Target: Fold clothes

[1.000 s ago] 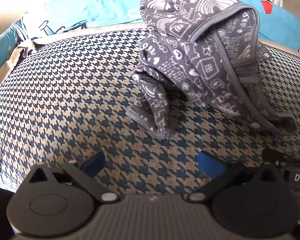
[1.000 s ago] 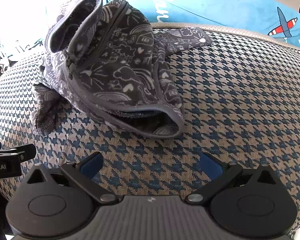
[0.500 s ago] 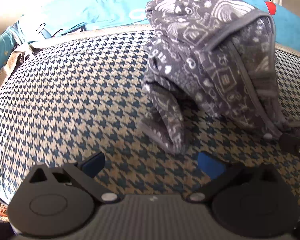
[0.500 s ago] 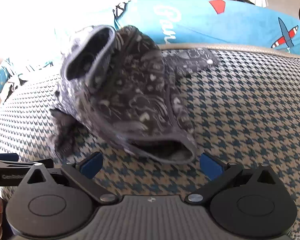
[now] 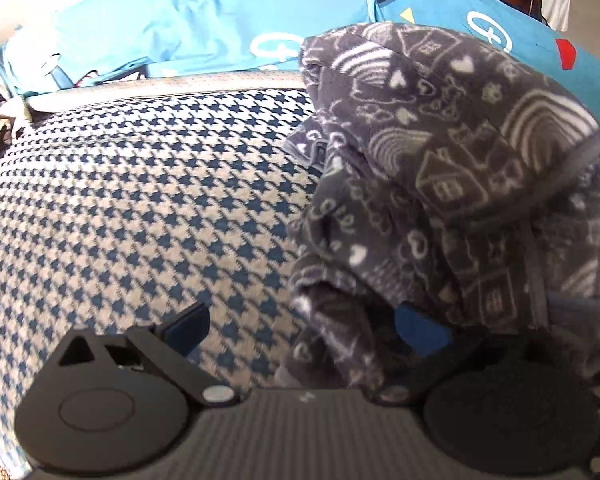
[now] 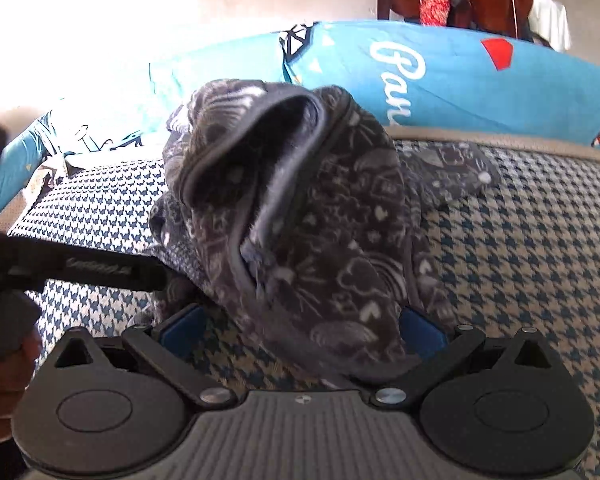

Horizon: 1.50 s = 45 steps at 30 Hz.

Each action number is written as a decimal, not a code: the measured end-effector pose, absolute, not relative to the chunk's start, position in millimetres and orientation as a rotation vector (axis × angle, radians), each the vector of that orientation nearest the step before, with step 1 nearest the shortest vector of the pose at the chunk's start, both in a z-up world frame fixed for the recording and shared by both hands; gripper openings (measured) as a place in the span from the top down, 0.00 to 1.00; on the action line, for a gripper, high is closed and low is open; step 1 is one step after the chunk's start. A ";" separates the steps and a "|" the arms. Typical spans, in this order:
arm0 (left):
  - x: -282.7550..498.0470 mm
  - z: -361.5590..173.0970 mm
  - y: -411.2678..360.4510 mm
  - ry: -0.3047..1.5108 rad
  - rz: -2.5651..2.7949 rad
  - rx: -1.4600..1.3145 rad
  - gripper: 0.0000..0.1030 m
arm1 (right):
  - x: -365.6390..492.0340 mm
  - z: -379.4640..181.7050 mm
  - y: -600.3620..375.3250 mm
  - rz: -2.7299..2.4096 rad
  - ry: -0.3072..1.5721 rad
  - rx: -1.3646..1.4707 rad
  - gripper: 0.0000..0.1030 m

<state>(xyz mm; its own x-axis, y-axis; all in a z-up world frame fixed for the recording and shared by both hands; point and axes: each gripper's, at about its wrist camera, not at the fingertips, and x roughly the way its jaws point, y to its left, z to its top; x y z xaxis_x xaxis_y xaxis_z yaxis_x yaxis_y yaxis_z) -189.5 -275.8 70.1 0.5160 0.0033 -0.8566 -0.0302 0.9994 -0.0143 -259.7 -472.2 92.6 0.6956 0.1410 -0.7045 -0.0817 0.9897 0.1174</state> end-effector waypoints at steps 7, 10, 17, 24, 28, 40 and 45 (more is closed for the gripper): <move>-174.2 60.4 -266.1 1.061 0.018 -0.013 0.00 | -253.6 91.4 -474.0 0.125 0.771 0.114 0.03; -170.1 72.0 -254.7 1.034 0.020 -0.070 0.00 | -255.3 92.1 -474.6 0.108 0.761 0.138 0.04; -158.8 86.5 -240.0 0.954 0.119 -0.047 0.00 | -268.2 103.7 -457.1 0.148 0.680 0.144 0.04; -161.9 98.3 -222.5 0.885 0.254 -0.101 0.00 | -252.6 102.0 -442.9 0.195 0.657 0.114 0.06; -163.9 96.0 -226.7 0.904 0.267 -0.138 0.00 | -236.2 96.4 -438.7 0.194 0.653 0.093 0.20; -160.6 85.8 -241.7 0.956 0.214 -0.120 0.00 | -223.2 85.3 -447.6 0.208 0.664 0.146 0.82; -164.1 87.0 -247.0 0.947 0.191 -0.106 0.00 | -227.6 98.1 -471.7 0.146 0.611 0.203 0.86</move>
